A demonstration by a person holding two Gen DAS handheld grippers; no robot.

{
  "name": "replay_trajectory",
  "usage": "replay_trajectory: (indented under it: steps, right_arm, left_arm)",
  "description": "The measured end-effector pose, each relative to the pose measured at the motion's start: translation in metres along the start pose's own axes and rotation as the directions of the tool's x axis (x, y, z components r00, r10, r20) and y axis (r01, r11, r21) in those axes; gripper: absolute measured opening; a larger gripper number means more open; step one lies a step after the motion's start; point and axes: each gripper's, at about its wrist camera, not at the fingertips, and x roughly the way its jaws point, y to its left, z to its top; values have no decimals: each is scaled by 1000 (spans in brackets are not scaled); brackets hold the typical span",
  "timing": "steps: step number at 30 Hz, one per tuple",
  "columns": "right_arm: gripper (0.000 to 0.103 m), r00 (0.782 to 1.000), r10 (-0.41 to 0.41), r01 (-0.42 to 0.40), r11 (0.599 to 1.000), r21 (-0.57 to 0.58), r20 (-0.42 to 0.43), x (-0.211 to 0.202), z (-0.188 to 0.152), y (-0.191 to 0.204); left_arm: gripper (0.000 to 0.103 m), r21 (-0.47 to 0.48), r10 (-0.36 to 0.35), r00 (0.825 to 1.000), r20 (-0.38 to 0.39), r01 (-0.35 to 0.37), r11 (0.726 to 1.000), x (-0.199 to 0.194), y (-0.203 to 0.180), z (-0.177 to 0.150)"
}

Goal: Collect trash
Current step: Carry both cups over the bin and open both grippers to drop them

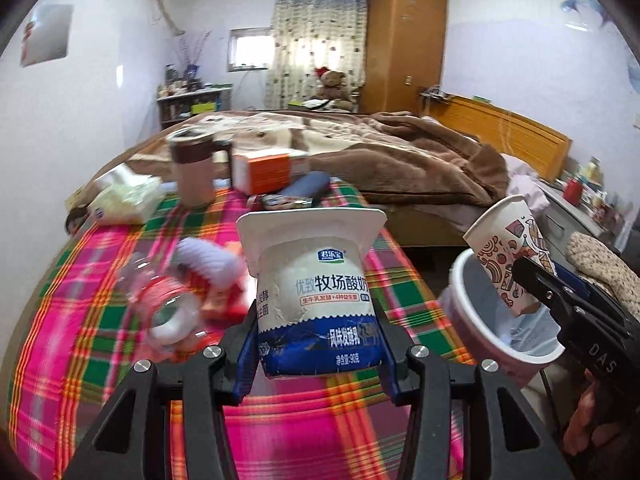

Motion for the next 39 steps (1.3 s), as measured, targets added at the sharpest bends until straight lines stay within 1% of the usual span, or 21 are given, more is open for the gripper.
replay_trajectory:
  steps: [7, 13, 18, 21, 25, 27, 30, 32, 36, 39]
  right_arm:
    - [53, 997, -80, 80, 996, 32, 8, -6, 4, -37]
    - [53, 988, -152, 152, 987, 55, -6, -8, 3, -69]
    - [53, 982, -184, 187, 979, 84, -43, -7, 2, -95]
    - [54, 979, -191, 198, 975, 100, -70, -2, 0, -109]
    - [54, 971, -204, 216, 972, 96, -123, 7, -7, -121]
    - [54, 970, -202, 216, 972, 92, -139, 8, -10, -127]
    - [54, 964, -201, 220, 970, 104, -172, 13, -13, -135]
    - [54, 961, -194, 219, 969, 117, -195, 18, -15, -141]
    - [54, 951, -200, 231, 966, 113, -235, 27, -19, -149]
    - [55, 947, -203, 237, 965, 114, -247, 28, -21, -152]
  left_arm:
    - [49, 62, -76, 997, -3, 76, 995, 12, -50, 10]
    - [49, 107, -152, 988, -27, 154, 982, 28, -93, 16]
    - [49, 123, -225, 972, -69, 232, 965, 46, -125, 18]
    - [49, 147, -246, 966, -83, 256, 956, 55, -142, 16]
    - [49, 165, -284, 952, -114, 300, 940, 70, -164, 13]
    - [49, 170, -288, 948, -132, 308, 936, 77, -171, 12]
    - [50, 153, -322, 933, -161, 345, 926, 89, -179, 11]
    - [50, 163, -302, 937, -177, 331, 929, 97, -183, 11]
    - [50, 167, -300, 934, -196, 333, 928, 111, -190, 10]
    - [49, 170, -293, 935, -201, 328, 929, 117, -192, 10]
